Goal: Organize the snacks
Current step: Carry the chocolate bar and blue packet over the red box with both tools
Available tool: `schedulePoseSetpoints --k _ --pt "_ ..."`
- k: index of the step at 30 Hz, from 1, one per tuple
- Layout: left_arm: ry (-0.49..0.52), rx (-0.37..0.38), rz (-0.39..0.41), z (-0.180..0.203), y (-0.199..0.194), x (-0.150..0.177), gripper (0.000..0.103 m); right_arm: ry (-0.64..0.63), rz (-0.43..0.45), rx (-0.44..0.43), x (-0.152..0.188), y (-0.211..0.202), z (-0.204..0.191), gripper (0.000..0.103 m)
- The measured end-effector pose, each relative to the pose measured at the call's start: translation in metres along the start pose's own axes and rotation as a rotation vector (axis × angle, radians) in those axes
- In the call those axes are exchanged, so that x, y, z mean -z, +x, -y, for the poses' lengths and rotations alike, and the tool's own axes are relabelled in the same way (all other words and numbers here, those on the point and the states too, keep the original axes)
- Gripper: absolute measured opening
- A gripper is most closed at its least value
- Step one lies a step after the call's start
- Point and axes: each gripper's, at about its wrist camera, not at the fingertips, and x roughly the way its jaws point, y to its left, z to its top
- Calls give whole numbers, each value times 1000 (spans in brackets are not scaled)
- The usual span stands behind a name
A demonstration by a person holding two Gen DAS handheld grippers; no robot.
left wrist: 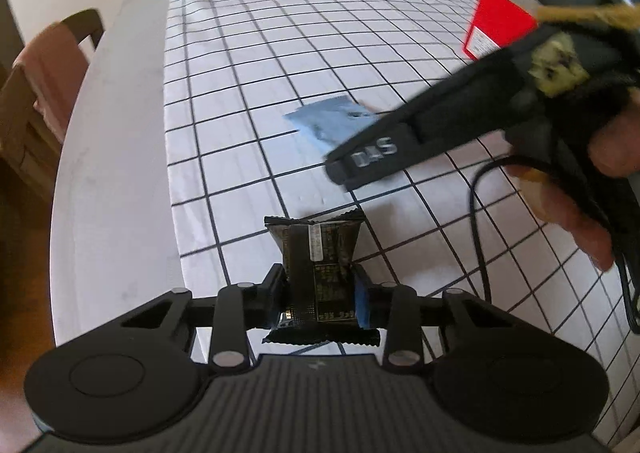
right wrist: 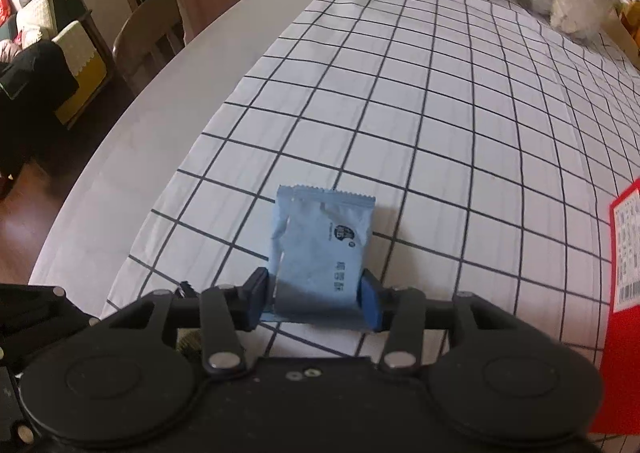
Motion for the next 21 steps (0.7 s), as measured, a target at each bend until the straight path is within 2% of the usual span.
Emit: schedulePoseSetpoints --k 12,21 --pt "-90 -33 20 16 -25 -4 34 70 48 -30 19 -43 32 47" --pt "-147 -51 50 42 -49 -24 34 86 112 -25 39 -97 67 47"
